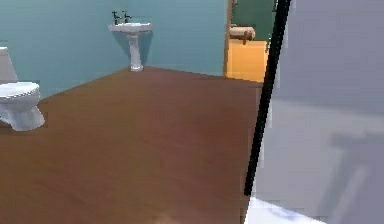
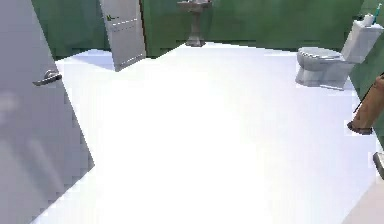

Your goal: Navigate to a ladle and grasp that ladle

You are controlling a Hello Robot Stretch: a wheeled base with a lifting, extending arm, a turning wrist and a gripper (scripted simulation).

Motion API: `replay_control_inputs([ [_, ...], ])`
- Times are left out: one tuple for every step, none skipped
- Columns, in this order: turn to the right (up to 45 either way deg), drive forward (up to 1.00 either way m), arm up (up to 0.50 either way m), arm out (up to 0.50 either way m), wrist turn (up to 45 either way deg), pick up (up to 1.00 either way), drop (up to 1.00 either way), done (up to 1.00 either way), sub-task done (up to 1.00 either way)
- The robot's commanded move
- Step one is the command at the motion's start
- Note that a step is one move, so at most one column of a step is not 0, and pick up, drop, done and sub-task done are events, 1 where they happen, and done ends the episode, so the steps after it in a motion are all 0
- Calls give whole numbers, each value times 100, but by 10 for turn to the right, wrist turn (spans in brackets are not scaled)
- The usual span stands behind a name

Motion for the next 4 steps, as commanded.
replay_control_inputs([
  [-450,0,0,0,0,0,0,0,0],
  [-390,0,0,0,0,0,0,0,0],
  [0,75,0,0,0,0,0,0,0],
  [-450,0,0,0,0,0,0,0,0],
])
